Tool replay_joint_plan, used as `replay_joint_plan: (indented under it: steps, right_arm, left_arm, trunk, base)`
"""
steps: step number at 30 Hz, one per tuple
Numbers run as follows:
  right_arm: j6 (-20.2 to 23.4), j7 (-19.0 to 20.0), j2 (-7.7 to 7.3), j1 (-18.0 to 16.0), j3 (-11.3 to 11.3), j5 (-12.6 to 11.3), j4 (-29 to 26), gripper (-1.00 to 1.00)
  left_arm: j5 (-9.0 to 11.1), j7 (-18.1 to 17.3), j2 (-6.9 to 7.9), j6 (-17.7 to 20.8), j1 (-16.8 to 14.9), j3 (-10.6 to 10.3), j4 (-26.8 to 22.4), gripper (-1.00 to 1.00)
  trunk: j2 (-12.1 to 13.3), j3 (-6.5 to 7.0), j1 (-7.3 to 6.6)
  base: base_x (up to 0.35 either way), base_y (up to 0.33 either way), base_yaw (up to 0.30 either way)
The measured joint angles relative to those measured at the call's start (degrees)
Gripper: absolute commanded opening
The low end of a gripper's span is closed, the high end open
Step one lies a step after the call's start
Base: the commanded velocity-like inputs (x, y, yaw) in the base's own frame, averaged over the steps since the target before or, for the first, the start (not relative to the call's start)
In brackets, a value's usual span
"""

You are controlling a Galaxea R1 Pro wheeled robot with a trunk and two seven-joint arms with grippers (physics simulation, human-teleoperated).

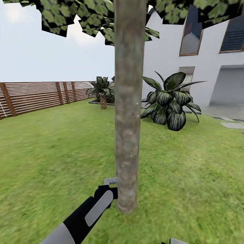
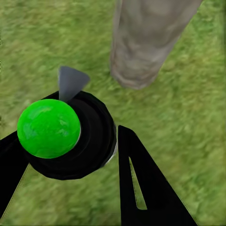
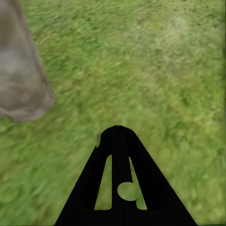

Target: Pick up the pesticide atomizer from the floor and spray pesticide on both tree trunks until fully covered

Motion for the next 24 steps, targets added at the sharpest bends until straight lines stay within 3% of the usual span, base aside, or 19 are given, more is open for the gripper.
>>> replay_joint_plan:
  steps: [7,20,24]
  right_arm:
    - [0.02,0.01,0.03,0.0,0.02,0.0,0.04,-1.0]
    - [0.03,-0.01,0.03,0.02,-0.01,0.0,0.05,-1.0]
    - [0.03,-0.02,0.03,0.02,0.0,0.0,0.05,-1.0]
  left_arm:
    - [0.0,0.0,-0.01,0.0,0.0,-0.01,0.0,-1.0]
    - [0.01,-0.01,-0.02,-0.01,0.0,-0.08,0.01,-1.0]
    - [0.06,0.07,-0.01,-0.04,0.01,-1.66,-0.01,-1.0]
  trunk:
    - [-0.01,0.0,-0.01]
    - [0.0,0.0,0.01]
    - [0.0,0.0,0.0]
  base:
    - [0.096,0.349,-0.095]
    - [0.071,0.345,-0.25]
    - [-0.018,0.149,-0.149]
